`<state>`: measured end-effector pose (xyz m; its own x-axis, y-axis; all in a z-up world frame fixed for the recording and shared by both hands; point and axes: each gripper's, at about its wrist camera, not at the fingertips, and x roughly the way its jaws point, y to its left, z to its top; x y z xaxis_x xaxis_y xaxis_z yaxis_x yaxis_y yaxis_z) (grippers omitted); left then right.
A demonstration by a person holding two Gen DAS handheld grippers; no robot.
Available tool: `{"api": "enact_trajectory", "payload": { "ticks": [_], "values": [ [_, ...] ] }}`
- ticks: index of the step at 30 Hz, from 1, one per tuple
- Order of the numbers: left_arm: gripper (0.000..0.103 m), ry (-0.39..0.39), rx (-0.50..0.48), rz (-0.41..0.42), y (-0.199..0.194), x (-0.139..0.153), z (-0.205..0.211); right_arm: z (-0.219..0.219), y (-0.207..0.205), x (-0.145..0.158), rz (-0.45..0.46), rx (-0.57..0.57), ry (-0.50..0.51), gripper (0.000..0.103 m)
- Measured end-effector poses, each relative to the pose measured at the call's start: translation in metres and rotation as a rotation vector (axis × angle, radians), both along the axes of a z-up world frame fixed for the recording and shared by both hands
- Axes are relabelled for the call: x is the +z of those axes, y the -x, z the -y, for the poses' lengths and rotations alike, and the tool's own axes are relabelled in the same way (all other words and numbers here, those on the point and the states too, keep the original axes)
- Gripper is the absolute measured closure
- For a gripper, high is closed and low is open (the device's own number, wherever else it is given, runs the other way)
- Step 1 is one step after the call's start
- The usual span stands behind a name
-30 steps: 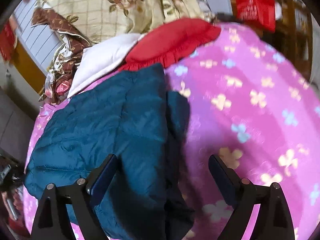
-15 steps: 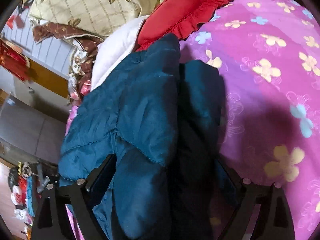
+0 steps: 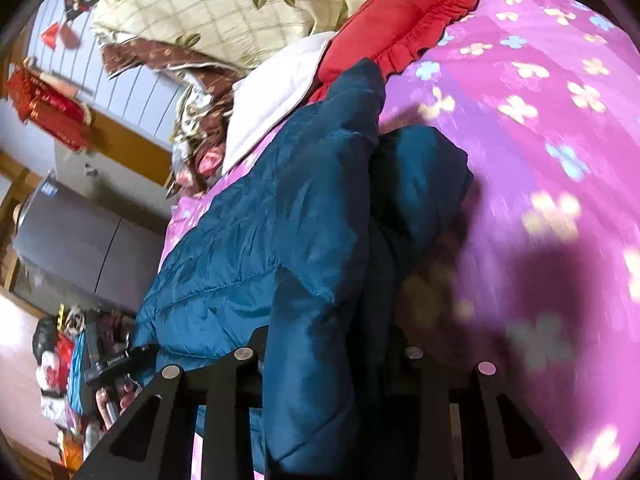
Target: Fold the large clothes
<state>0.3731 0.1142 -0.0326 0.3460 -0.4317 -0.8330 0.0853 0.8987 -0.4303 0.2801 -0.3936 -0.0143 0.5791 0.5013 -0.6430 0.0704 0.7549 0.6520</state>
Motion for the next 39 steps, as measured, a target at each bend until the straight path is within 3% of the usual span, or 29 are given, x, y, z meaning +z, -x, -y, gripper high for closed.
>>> {"api": "enact_trajectory", "payload": {
  "ticks": [3, 5, 6, 7, 9, 12, 15, 18, 23, 26, 30, 32, 35, 37, 39],
  "values": [
    [0.062, -0.001, -0.002, 0.010, 0.030, -0.005, -0.006, 0.006, 0.021, -0.016, 0.002, -0.018, -0.046, 0.068],
    [0.049, -0.002, 0.021, 0.021, 0.039, -0.009, -0.009, 0.009, 0.024, -0.021, -0.002, -0.050, -0.056, 0.064],
    [0.048, 0.002, 0.043, 0.025, 0.041, -0.011, -0.013, 0.009, 0.025, -0.021, -0.007, -0.085, -0.027, 0.056],
    [0.048, 0.015, 0.061, 0.020, 0.042, -0.012, -0.016, 0.008, 0.026, -0.018, -0.012, -0.116, 0.011, 0.047],
    [0.049, 0.044, 0.105, 0.019, 0.048, -0.007, -0.024, 0.003, 0.030, -0.005, -0.013, -0.159, 0.111, 0.038],
    [0.049, 0.048, 0.106, 0.086, 0.069, 0.016, -0.032, 0.003, 0.046, 0.023, 0.032, -0.212, 0.257, 0.035],
    [0.048, -0.011, 0.099, 0.150, 0.092, 0.038, -0.037, 0.002, 0.067, 0.052, 0.107, -0.272, 0.401, 0.035],
    [0.046, -0.068, 0.099, 0.207, 0.106, 0.050, -0.041, -0.018, 0.077, 0.073, 0.168, -0.238, 0.524, 0.035],
    [0.046, -0.058, 0.117, 0.191, 0.094, 0.047, -0.031, -0.069, 0.061, 0.074, 0.213, -0.097, 0.533, 0.035],
    [0.046, -0.136, 0.138, 0.196, 0.079, 0.036, -0.015, -0.085, 0.044, 0.052, 0.181, -0.062, 0.536, 0.035],
    [0.046, -0.254, 0.144, 0.170, 0.061, 0.008, -0.003, -0.087, 0.015, 0.016, 0.141, -0.079, 0.617, 0.035],
    [0.039, -0.266, 0.148, 0.169, 0.058, -0.002, -0.004, -0.084, 0.007, 0.009, 0.149, -0.093, 0.630, 0.035],
    [0.038, -0.246, 0.157, 0.166, 0.058, -0.003, -0.008, -0.079, -0.001, 0.006, 0.135, -0.091, 0.649, 0.035],
    [0.038, -0.235, 0.173, 0.171, 0.064, 0.005, -0.009, -0.080, 0.001, 0.017, 0.109, -0.115, 0.660, 0.035],
    [0.038, -0.196, 0.185, 0.209, 0.076, 0.019, -0.008, -0.084, 0.012, 0.033, 0.156, -0.152, 0.597, 0.036]
  ]
}}
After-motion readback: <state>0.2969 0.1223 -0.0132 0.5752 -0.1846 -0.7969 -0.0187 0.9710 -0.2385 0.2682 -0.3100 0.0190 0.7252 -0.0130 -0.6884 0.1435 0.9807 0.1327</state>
